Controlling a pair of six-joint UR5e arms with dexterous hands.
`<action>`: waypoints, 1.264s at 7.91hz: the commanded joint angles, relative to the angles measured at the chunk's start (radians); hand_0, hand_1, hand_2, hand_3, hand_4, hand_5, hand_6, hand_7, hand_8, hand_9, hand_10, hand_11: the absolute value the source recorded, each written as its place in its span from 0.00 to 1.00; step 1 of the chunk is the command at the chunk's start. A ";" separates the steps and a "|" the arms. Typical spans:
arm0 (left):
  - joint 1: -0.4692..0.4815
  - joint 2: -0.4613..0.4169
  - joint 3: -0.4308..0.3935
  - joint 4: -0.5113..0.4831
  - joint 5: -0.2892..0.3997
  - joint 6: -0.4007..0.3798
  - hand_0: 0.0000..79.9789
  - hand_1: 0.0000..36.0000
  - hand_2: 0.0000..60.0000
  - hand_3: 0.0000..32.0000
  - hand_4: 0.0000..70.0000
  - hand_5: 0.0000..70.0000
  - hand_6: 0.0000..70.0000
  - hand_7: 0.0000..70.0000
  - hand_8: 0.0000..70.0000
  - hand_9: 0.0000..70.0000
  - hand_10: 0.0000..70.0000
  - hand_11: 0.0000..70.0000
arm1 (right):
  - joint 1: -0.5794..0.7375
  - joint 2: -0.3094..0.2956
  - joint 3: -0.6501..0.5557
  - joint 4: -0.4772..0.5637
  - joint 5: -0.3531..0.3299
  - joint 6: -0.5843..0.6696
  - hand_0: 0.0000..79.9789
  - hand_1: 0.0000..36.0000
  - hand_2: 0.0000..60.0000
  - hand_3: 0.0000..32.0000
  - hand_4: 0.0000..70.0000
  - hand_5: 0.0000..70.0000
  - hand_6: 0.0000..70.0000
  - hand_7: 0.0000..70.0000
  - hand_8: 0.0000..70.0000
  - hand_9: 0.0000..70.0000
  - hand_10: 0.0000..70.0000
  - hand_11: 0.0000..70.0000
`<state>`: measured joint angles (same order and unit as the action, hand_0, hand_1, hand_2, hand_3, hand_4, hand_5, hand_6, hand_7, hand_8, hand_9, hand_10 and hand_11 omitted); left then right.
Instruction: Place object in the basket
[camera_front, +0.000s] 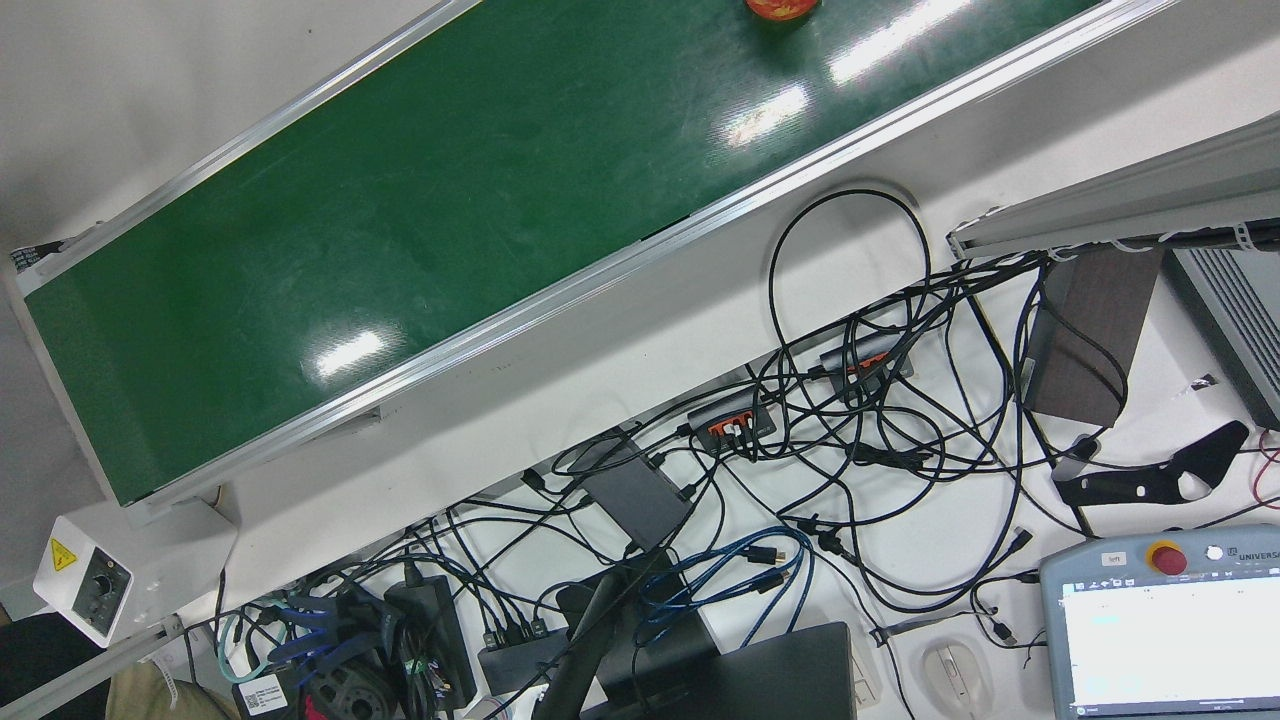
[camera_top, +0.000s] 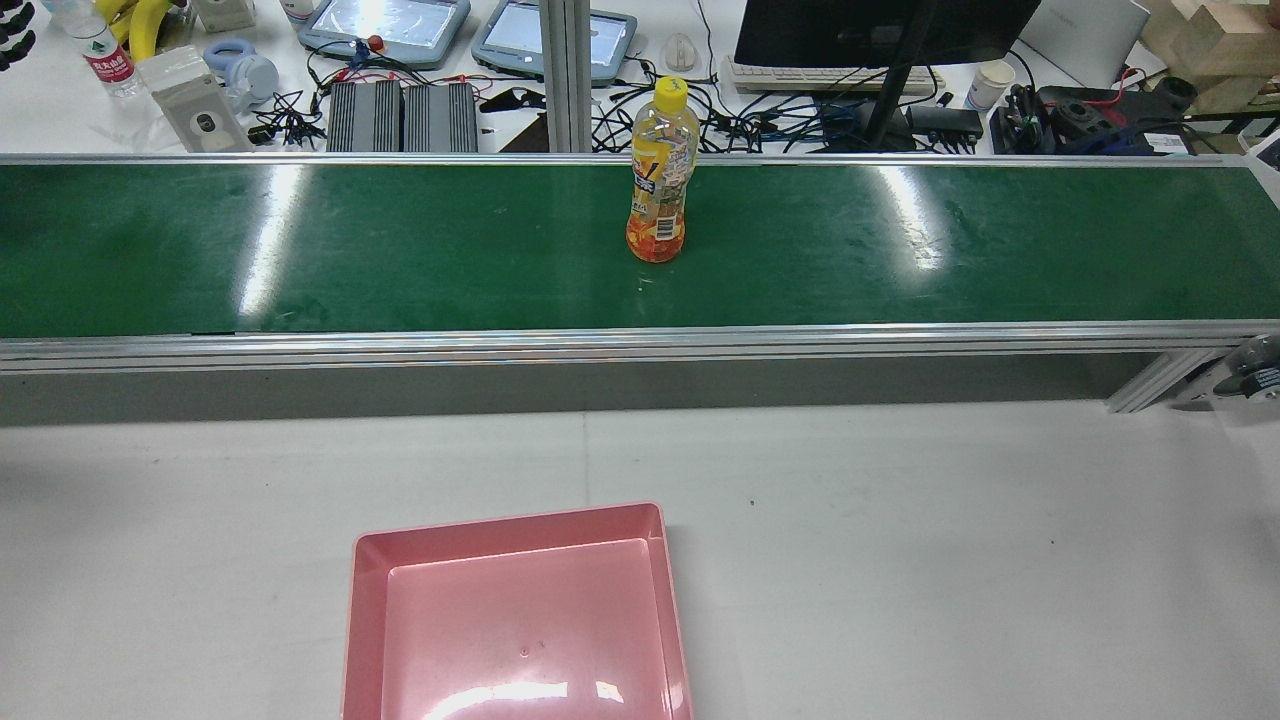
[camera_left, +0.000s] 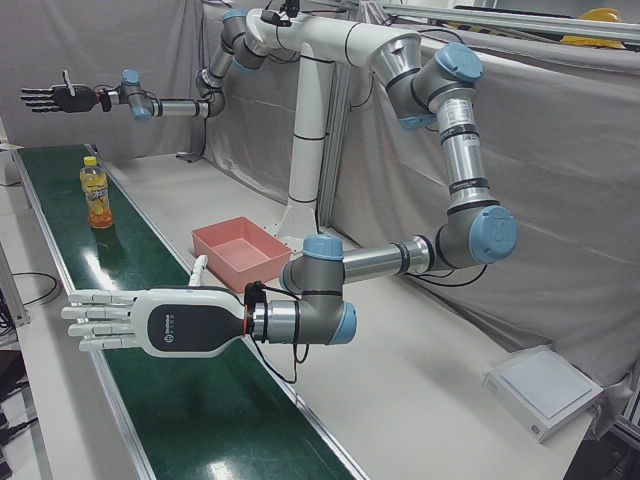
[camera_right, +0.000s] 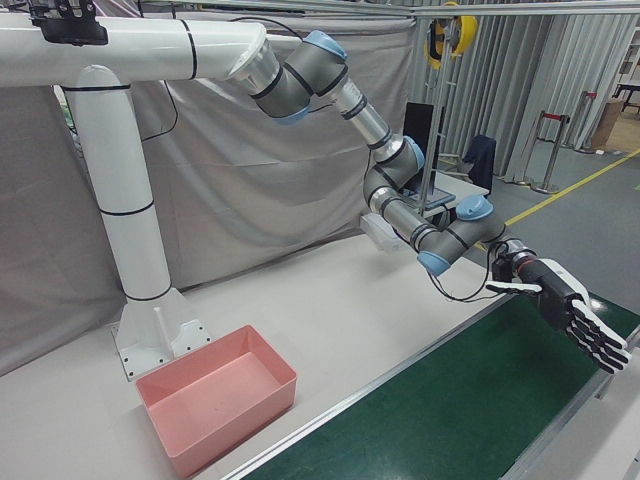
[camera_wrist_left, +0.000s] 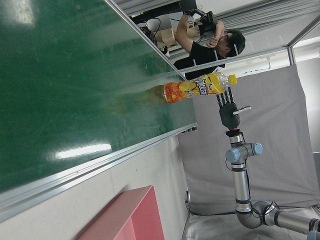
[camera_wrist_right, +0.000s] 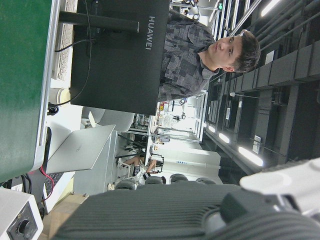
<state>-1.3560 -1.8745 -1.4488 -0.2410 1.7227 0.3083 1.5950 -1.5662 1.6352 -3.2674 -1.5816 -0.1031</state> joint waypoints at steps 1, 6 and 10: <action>-0.002 0.000 -0.001 0.000 0.000 0.000 0.67 0.08 0.00 0.01 0.06 0.00 0.00 0.00 0.00 0.00 0.00 0.00 | 0.000 0.000 0.000 0.000 0.000 0.000 0.00 0.00 0.00 0.00 0.00 0.00 0.00 0.00 0.00 0.00 0.00 0.00; 0.000 0.000 -0.005 0.002 0.000 0.000 0.68 0.08 0.00 0.01 0.06 0.00 0.00 0.00 0.00 0.00 0.00 0.00 | 0.000 0.000 0.000 0.000 0.000 -0.001 0.00 0.00 0.00 0.00 0.00 0.00 0.00 0.00 0.00 0.00 0.00 0.00; -0.002 0.000 -0.008 0.002 0.002 0.000 0.68 0.08 0.00 0.02 0.06 0.00 0.00 0.00 0.00 0.00 0.00 0.00 | 0.000 0.000 0.000 -0.002 0.000 0.000 0.00 0.00 0.00 0.00 0.00 0.00 0.00 0.00 0.00 0.00 0.00 0.00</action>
<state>-1.3574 -1.8745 -1.4568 -0.2393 1.7230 0.3078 1.5953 -1.5662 1.6353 -3.2685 -1.5815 -0.1029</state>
